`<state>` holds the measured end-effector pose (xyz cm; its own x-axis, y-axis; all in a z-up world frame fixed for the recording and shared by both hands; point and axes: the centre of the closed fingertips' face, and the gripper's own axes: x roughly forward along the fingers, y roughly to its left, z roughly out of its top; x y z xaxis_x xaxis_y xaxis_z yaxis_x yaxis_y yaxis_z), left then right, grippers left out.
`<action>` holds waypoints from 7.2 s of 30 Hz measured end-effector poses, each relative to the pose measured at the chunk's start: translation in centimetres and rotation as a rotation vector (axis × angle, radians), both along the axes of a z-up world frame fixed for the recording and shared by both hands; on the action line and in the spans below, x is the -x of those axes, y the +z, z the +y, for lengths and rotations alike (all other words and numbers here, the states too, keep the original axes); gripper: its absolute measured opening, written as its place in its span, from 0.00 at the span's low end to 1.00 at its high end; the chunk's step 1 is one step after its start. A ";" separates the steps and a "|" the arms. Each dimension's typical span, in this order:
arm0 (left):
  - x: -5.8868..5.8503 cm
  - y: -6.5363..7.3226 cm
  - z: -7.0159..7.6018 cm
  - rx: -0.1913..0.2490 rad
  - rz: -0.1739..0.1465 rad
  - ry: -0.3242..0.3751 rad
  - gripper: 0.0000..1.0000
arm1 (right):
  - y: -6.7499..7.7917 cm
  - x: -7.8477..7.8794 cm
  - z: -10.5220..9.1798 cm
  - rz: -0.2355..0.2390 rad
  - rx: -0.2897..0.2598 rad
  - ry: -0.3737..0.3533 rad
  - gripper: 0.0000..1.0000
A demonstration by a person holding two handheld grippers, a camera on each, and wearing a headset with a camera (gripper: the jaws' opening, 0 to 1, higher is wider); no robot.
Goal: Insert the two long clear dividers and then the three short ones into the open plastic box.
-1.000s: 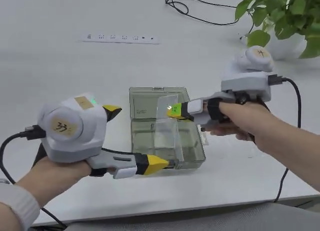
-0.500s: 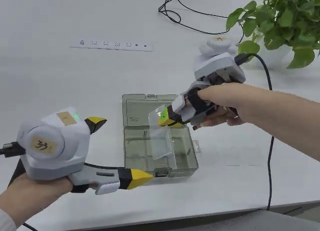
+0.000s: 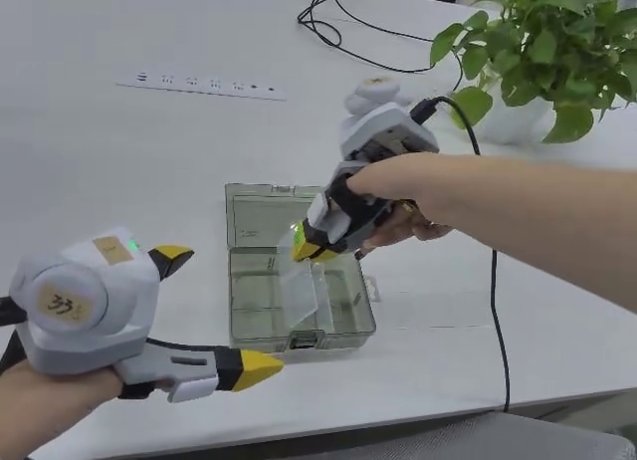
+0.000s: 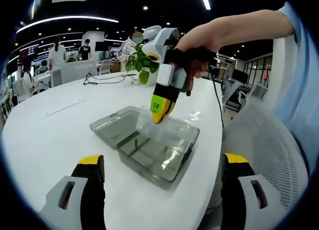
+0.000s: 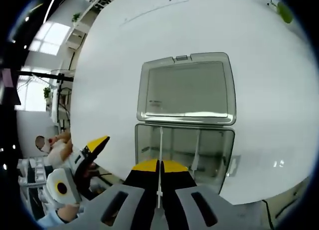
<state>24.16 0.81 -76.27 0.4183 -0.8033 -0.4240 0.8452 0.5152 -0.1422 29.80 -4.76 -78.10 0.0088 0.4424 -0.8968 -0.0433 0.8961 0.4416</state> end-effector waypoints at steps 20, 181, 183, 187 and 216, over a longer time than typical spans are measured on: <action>0.0 -0.1 0.0 0.044 0.010 0.003 0.98 | -0.5 1.8 0.9 0.003 0.073 0.007 0.02; -0.6 0.3 1.1 0.054 0.056 0.080 0.94 | 1.1 0.3 0.7 -0.728 -0.137 0.498 1.00; -0.6 0.2 1.2 0.046 0.057 0.083 0.94 | 1.0 0.4 0.2 -0.754 -0.150 0.511 1.00; -0.8 0.4 1.4 0.051 0.066 0.099 0.94 | 1.5 0.8 -0.4 -0.792 -0.193 0.479 1.00; -0.9 1.1 2.3 0.049 0.073 0.180 0.94 | 2.3 2.3 -8.4 -0.946 -0.216 0.489 0.99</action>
<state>25.03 3.09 -75.12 0.5265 -0.7388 -0.4207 0.7265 0.6480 -0.2287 27.51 -13.19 -75.75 0.4350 0.7337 -0.5220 -0.7804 0.5964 0.1880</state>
